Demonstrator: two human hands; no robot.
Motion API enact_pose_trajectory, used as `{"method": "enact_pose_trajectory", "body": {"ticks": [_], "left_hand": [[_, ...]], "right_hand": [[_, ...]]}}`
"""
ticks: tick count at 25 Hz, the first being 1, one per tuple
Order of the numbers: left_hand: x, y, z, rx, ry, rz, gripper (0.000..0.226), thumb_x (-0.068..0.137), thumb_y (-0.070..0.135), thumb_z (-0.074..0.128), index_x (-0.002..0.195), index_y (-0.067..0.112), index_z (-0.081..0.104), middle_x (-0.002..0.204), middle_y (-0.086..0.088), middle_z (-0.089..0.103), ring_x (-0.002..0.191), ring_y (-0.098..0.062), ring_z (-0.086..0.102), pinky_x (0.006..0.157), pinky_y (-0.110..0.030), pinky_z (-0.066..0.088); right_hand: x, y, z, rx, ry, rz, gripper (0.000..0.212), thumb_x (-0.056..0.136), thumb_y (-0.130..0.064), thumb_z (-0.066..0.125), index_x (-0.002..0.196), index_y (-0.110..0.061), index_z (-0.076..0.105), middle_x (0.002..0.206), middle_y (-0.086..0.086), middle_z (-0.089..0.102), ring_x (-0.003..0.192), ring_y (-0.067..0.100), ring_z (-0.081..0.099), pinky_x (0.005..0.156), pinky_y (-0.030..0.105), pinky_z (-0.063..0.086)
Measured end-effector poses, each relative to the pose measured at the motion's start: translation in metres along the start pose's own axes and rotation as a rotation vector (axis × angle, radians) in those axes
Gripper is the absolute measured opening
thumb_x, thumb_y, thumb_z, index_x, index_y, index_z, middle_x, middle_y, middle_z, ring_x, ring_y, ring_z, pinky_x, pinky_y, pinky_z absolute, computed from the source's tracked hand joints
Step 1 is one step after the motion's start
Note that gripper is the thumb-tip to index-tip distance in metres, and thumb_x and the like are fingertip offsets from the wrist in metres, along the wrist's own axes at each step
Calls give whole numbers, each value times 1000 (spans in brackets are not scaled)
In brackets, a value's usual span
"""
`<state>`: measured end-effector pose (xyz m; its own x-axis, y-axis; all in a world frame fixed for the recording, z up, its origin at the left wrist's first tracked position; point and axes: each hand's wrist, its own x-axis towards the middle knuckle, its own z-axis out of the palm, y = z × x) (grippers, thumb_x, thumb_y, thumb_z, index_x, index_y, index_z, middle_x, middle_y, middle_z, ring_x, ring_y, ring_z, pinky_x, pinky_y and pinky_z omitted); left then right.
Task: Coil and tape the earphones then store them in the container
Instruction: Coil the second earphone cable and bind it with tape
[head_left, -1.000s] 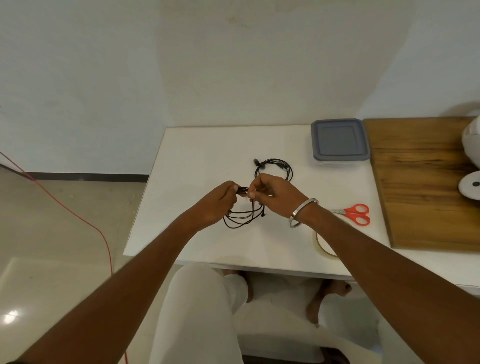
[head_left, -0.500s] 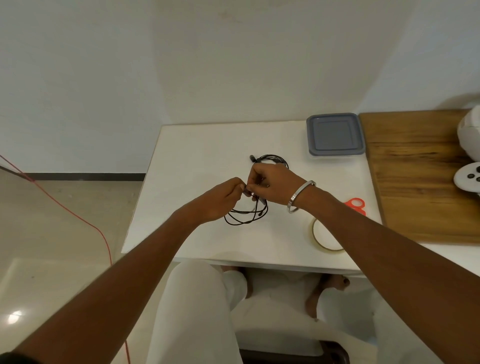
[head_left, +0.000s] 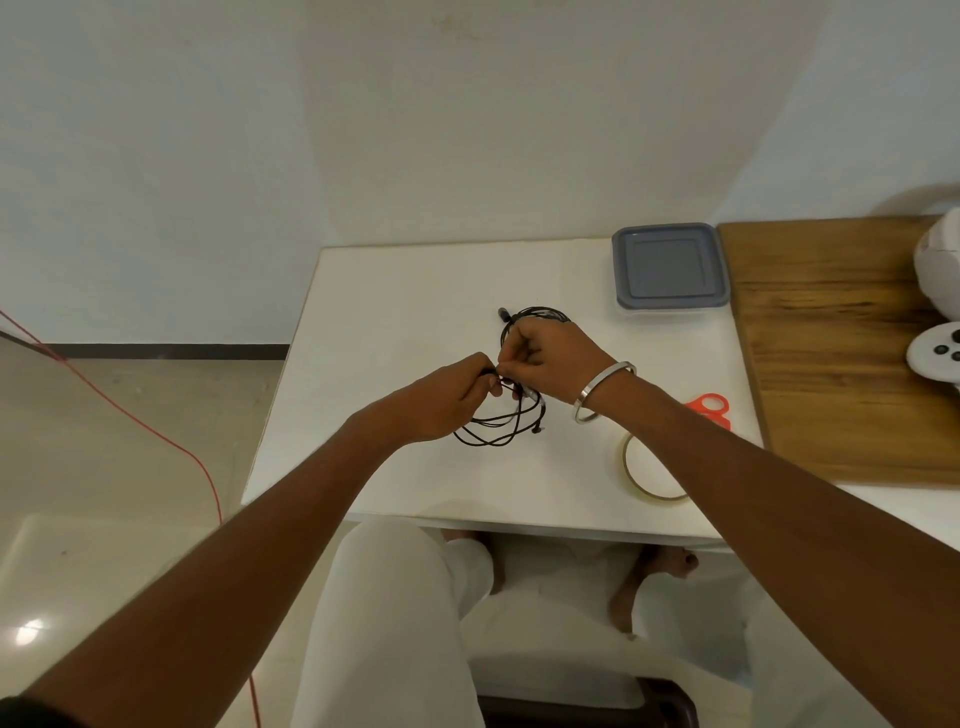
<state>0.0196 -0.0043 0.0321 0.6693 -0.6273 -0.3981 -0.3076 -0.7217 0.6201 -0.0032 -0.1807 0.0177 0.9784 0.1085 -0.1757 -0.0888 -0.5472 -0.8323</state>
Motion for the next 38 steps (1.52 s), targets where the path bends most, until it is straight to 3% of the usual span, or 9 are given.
{"method": "enact_pose_trajectory", "body": {"ticks": [3, 7, 14, 17, 20, 24, 31, 35, 38], "left_hand": [[0, 3, 0, 18, 29, 9, 22, 105, 20, 30, 98, 14, 50, 71, 8, 47, 60, -9, 40, 55, -12, 35], [0, 4, 2, -3, 26, -21, 24, 105, 23, 30, 98, 15, 52, 68, 6, 43, 57, -8, 36, 52, -15, 32], [4, -2, 10, -159, 17, -90, 26, 104, 26, 31, 89, 24, 52, 83, -3, 52, 74, -17, 45, 73, -34, 42], [5, -3, 12, -217, 3, -115, 27, 104, 27, 31, 87, 24, 53, 77, -2, 48, 74, -20, 43, 73, -39, 43], [5, -3, 11, -227, 2, -115, 28, 104, 27, 31, 86, 25, 53, 76, 1, 47, 74, -19, 44, 77, -44, 47], [4, -2, 10, -292, -1, -132, 28, 104, 28, 31, 86, 23, 53, 75, 2, 46, 74, -20, 43, 74, -37, 43], [2, -4, 13, -290, -22, -136, 29, 104, 27, 31, 86, 23, 53, 74, 2, 45, 73, -20, 41, 72, -36, 40], [3, -4, 13, -266, -35, -129, 29, 104, 27, 31, 86, 24, 53, 75, 1, 46, 74, -18, 42, 74, -35, 40], [3, -6, 14, -226, -39, -120, 29, 104, 27, 31, 85, 26, 52, 77, 3, 48, 73, -15, 44, 75, -34, 42]], "right_hand": [[-4, 1, 0, 110, 43, 84, 25, 81, -20, 71, 97, -14, 53, 78, 4, 70, 72, 15, 67, 71, 23, 53], [-9, 6, 6, 210, 129, 193, 40, 76, -25, 76, 86, -17, 38, 85, 26, 69, 69, 35, 65, 77, 43, 55], [-18, 5, 17, 118, 213, 166, 17, 81, -26, 71, 82, -18, 56, 63, 0, 66, 52, 2, 58, 53, 6, 43], [-19, 4, 20, 80, 203, 80, 6, 85, -21, 67, 89, -16, 67, 74, 5, 71, 56, 4, 59, 62, 13, 48], [-18, 3, 21, 27, 205, 32, 11, 88, -18, 63, 93, -13, 72, 77, 1, 70, 57, 1, 57, 61, 3, 43], [-23, 5, 21, -32, 169, -21, 16, 89, -20, 60, 98, -15, 72, 83, -5, 68, 68, 1, 57, 67, 5, 41], [-22, 19, 27, -139, 163, -137, 22, 84, -6, 64, 105, -11, 70, 112, 5, 46, 92, 9, 50, 77, 11, 42], [-24, 14, 25, -222, 127, -153, 26, 85, -4, 58, 107, -12, 70, 102, 7, 62, 90, 17, 57, 76, 16, 40], [-25, 14, 26, -181, 108, -76, 29, 84, -3, 57, 108, -14, 70, 100, 4, 70, 85, 7, 57, 71, 3, 38]]}}
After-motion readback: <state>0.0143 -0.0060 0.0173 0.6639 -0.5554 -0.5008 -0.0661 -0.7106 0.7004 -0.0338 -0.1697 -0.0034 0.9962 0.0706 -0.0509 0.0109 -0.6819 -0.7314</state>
